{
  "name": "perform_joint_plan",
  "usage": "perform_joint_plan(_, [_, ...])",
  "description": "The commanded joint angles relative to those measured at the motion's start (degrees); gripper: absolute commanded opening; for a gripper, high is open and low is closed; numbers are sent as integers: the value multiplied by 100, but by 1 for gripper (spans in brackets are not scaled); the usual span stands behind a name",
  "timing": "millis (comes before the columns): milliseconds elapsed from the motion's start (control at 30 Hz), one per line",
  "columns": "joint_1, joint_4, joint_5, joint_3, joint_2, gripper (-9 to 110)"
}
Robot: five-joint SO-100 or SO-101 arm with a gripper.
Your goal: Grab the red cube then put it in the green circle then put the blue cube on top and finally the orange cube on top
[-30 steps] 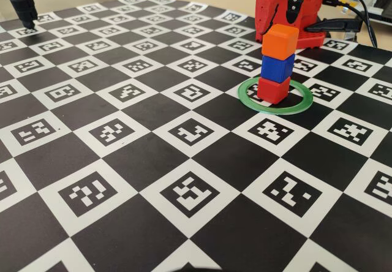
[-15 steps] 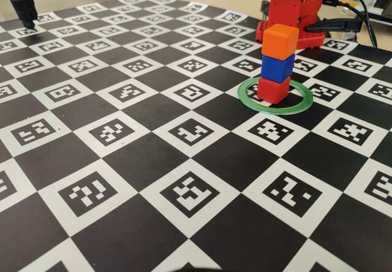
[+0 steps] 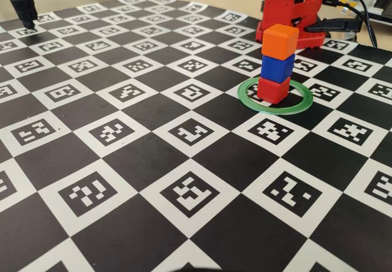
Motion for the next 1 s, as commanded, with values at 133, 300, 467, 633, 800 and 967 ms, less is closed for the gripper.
perform_joint_plan(133, [387, -940, -1415, 1143, 1187, -6])
perform_joint_plan(300, [642, -1521, -2232, 1854, 1582, -6])
perform_joint_plan(467, [817, -2250, -3252, 2839, 2092, -6])
perform_joint_plan(633, [914, -2813, -4008, 3691, 2584, -6])
perform_joint_plan(800, [896, -2716, -4113, 4236, 2936, -6])
perform_joint_plan(967, [888, -2382, -4236, 4711, 3146, -6])
